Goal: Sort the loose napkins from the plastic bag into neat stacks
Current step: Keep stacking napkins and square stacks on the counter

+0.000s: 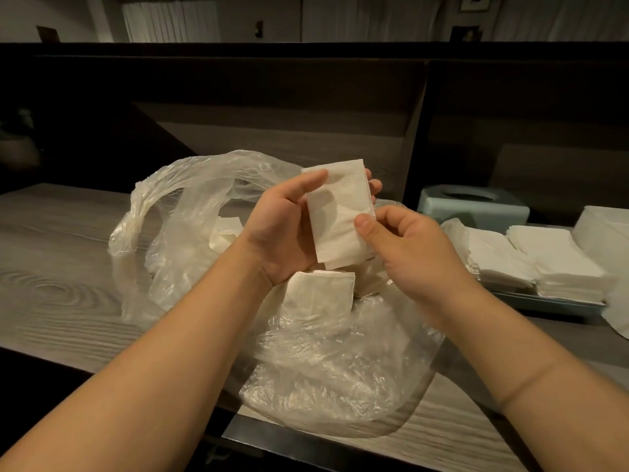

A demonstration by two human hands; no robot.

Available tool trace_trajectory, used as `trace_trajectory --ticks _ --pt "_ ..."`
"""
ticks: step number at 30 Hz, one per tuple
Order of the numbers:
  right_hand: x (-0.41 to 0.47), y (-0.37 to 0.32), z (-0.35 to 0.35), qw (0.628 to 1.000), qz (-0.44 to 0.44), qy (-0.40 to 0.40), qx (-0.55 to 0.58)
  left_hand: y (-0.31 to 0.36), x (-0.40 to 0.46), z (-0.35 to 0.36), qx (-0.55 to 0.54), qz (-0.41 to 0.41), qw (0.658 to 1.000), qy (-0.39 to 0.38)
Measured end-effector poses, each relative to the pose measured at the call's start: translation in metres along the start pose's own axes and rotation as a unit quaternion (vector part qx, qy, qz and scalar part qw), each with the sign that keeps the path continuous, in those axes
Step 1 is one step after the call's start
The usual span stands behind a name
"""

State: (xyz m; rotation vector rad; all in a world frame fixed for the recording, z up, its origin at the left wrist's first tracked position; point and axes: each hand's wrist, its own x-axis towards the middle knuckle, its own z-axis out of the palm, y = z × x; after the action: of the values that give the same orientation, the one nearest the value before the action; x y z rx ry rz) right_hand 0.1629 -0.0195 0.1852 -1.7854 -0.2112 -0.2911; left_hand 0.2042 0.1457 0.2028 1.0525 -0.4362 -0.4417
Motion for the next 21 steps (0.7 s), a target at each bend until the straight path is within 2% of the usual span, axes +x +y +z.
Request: trace_trajectory --ticks 6,13,15,17,19,21 --pt "-0.001 -0.002 0.0 1.0 0.012 -0.008 0.024 -0.002 -0.003 0.004 0.054 -0.036 0.998 0.004" --pt "-0.001 -0.003 0.001 1.0 0.02 -0.008 0.019 -0.004 -0.001 0.008 0.064 -0.04 0.996 0.041" --pt "-0.001 -0.001 0.002 0.999 -0.003 0.028 -0.015 -0.003 0.0 0.005 0.028 -0.033 0.998 0.048" --pt "-0.003 -0.001 0.0 0.991 -0.077 0.069 -0.086 -0.001 0.001 0.001 -0.028 -0.017 0.998 0.062" --pt "-0.006 -0.004 -0.002 0.981 -0.152 0.026 -0.114 0.001 0.003 -0.003 -0.092 0.0 0.992 0.082" --pt "-0.009 -0.006 -0.004 0.97 -0.169 -0.077 -0.154 0.003 0.003 -0.005 -0.14 0.009 0.985 0.1"
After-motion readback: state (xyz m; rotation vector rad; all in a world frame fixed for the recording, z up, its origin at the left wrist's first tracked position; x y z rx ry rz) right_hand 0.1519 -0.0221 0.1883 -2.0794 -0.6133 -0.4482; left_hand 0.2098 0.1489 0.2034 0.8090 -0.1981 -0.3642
